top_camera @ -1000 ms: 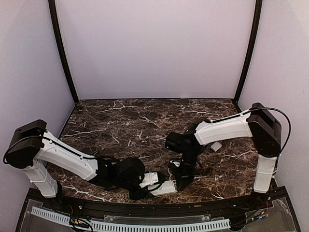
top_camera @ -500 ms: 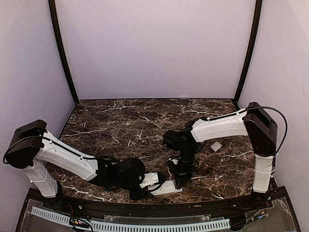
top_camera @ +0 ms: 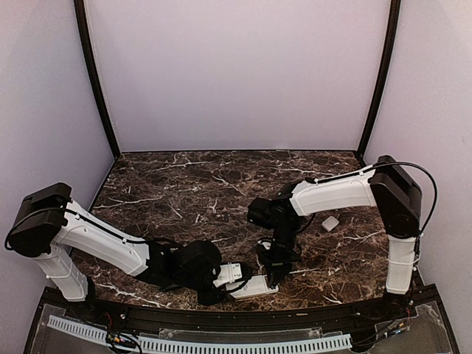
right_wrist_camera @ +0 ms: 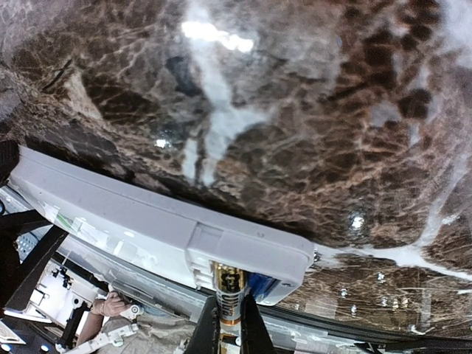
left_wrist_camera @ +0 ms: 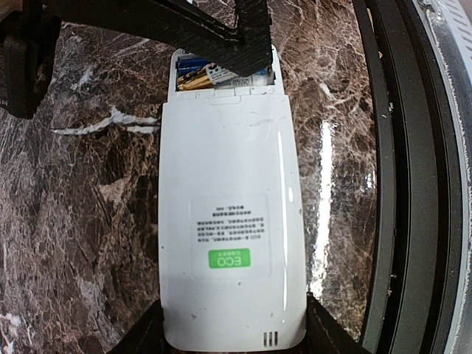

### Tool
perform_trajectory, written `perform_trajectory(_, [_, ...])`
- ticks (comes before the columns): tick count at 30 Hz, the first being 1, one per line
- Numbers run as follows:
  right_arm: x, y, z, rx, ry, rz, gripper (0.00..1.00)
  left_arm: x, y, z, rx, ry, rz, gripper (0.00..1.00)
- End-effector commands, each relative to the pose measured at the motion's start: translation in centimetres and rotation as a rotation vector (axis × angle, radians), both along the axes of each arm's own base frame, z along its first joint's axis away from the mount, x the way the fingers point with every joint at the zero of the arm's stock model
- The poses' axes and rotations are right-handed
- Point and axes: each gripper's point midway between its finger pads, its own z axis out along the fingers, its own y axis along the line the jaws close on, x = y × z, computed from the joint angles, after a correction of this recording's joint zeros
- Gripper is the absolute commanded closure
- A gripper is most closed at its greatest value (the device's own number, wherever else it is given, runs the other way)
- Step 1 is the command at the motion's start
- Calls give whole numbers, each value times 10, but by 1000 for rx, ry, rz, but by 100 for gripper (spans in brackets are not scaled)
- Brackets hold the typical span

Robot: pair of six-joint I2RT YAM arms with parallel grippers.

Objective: Load the batteries into the remote control
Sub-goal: Place the battery in the battery compartment.

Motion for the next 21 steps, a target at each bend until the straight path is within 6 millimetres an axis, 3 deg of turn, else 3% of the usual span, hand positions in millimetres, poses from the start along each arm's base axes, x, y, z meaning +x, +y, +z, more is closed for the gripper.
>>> perform_trajectory(1, [22, 13, -11, 48, -83, -24, 100, -23, -3, -3, -10, 39, -98, 54])
perform_trajectory(11, [19, 12, 3, 62, -94, -13, 80, -22, -1, -3, -12, 39, -87, 53])
perform_trajectory(21, [19, 3, 34, 92, -159, 18, 74, -21, 5, -5, -18, 67, -80, 40])
